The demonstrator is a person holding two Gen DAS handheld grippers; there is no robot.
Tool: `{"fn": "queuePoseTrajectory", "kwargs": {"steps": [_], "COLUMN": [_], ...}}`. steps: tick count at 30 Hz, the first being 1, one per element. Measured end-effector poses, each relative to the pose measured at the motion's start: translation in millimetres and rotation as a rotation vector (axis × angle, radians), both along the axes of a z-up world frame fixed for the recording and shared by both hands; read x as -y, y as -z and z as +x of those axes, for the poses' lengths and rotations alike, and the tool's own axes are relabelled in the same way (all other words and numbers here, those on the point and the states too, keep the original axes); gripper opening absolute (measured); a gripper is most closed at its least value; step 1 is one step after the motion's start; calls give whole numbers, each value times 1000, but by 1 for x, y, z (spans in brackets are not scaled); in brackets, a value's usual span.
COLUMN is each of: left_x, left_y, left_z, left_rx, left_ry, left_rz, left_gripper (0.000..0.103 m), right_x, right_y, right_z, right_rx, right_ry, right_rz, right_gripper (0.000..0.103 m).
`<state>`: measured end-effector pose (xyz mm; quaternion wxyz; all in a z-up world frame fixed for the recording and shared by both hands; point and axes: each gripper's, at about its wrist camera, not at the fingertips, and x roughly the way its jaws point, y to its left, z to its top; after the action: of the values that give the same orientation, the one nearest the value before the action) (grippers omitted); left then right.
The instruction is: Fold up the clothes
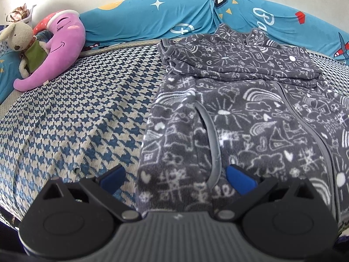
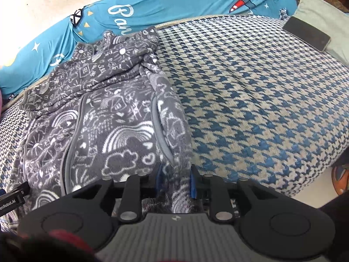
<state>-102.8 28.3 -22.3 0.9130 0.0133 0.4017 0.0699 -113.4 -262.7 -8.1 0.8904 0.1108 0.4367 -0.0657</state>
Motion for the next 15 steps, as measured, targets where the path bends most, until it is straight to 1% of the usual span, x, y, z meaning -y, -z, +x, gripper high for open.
{"fn": "queuePoseTrajectory", "kwargs": {"steps": [10, 15], "left_x": [1, 1], "left_y": [0, -1], "left_z": [-7, -14], "left_rx": [-13, -19], "left_ry": [-5, 3], "left_rz": [-8, -6], "left_gripper": [103, 103], "right_x": [2, 5], "right_y": [0, -3], "right_z": [-9, -15], "right_rx": [-9, 5], "right_ry": [0, 7], "right_rz": [6, 21], "right_gripper": [26, 26]}}
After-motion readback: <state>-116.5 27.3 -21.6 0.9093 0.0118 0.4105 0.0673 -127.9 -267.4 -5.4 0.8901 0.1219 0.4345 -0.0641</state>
